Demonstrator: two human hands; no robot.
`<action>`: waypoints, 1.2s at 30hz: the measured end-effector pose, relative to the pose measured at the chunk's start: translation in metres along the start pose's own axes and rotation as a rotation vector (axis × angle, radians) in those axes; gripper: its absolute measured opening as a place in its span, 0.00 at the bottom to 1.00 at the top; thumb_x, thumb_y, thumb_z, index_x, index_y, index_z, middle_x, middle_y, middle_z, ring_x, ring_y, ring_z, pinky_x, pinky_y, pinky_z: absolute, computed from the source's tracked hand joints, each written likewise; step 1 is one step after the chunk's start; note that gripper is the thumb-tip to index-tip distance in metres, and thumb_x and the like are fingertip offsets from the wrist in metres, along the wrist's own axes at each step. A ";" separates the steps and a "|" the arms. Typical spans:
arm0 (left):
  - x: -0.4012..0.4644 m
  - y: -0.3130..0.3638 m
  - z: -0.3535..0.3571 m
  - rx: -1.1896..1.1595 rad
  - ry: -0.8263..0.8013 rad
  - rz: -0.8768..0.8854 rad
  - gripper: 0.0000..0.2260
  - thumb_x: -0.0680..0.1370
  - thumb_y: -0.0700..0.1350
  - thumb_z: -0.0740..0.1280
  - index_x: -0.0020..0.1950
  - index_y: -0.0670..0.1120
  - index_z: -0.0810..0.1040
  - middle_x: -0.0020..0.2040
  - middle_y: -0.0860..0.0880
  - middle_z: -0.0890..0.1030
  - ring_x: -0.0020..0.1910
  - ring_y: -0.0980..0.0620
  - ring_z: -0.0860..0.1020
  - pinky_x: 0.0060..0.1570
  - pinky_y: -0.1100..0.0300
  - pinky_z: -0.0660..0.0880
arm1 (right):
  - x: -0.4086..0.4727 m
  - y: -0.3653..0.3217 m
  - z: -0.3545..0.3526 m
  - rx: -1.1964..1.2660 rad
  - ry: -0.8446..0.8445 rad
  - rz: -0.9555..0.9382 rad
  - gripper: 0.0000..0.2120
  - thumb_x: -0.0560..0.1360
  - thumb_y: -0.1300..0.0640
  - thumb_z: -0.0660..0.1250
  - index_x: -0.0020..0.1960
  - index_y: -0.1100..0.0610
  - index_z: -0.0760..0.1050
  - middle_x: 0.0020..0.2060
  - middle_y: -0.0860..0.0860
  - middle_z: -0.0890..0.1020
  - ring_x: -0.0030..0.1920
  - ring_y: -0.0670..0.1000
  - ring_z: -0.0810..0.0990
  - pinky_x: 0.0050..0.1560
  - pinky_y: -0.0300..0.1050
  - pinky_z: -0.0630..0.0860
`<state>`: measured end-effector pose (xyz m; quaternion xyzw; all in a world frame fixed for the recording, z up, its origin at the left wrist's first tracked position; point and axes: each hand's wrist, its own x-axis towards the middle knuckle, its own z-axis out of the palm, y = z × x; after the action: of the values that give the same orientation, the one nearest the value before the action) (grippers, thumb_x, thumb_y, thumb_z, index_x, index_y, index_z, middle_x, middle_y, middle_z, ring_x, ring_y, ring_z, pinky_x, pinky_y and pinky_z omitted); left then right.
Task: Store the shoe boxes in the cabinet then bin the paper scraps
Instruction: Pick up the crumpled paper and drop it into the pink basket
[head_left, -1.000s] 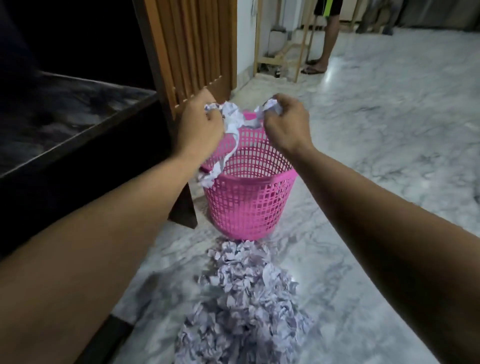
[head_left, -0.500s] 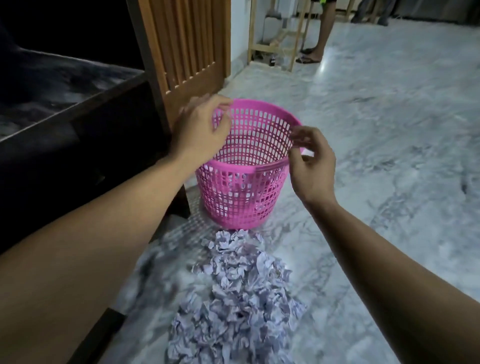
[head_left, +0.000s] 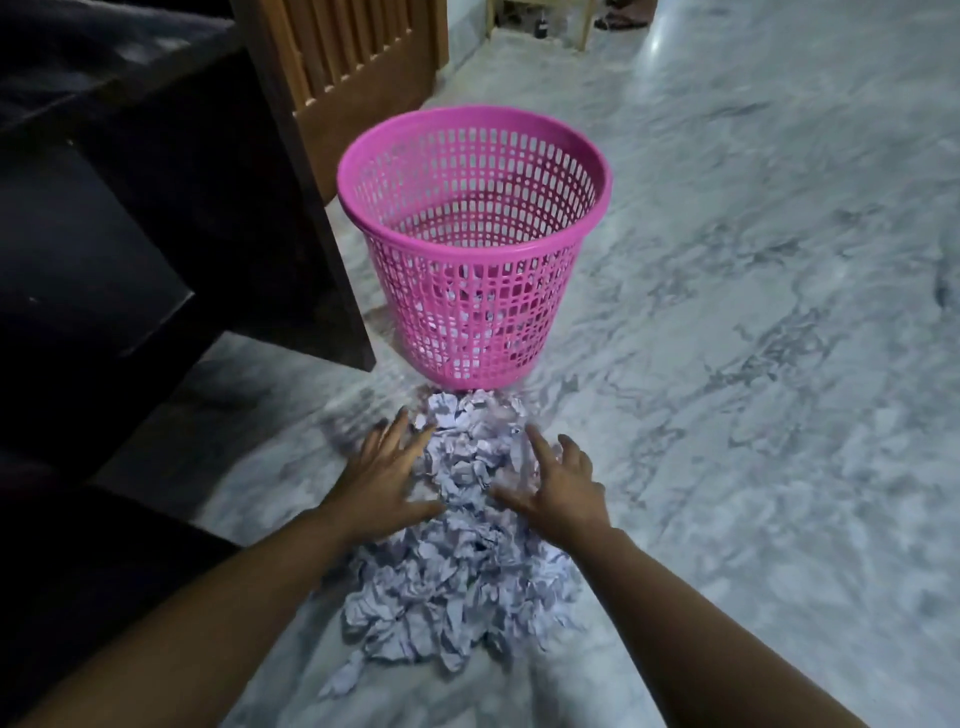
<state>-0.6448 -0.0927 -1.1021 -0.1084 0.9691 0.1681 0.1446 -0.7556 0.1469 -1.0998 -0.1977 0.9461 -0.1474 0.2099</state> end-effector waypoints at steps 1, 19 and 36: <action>0.003 0.006 0.006 0.006 -0.011 0.023 0.47 0.71 0.74 0.62 0.78 0.67 0.36 0.80 0.52 0.30 0.80 0.41 0.37 0.77 0.36 0.50 | 0.000 -0.005 0.007 -0.031 -0.027 -0.022 0.48 0.70 0.24 0.63 0.82 0.38 0.46 0.80 0.57 0.56 0.79 0.61 0.57 0.71 0.64 0.68; -0.011 0.068 -0.020 -0.254 0.488 0.213 0.06 0.73 0.46 0.60 0.49 0.52 0.69 0.47 0.56 0.70 0.41 0.49 0.72 0.37 0.49 0.75 | -0.015 -0.020 -0.038 0.795 0.342 -0.095 0.02 0.72 0.56 0.65 0.41 0.51 0.74 0.32 0.55 0.81 0.27 0.57 0.79 0.32 0.54 0.80; 0.120 0.115 -0.322 -0.481 0.922 -0.017 0.12 0.76 0.45 0.62 0.58 0.47 0.78 0.58 0.42 0.79 0.54 0.44 0.79 0.51 0.53 0.76 | 0.109 -0.177 -0.295 0.629 0.572 -0.328 0.17 0.80 0.57 0.62 0.67 0.59 0.76 0.58 0.54 0.83 0.54 0.50 0.83 0.55 0.44 0.79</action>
<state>-0.8652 -0.1210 -0.8160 -0.2092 0.8651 0.3199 -0.3247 -0.9254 0.0011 -0.8166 -0.2230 0.8314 -0.5077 -0.0363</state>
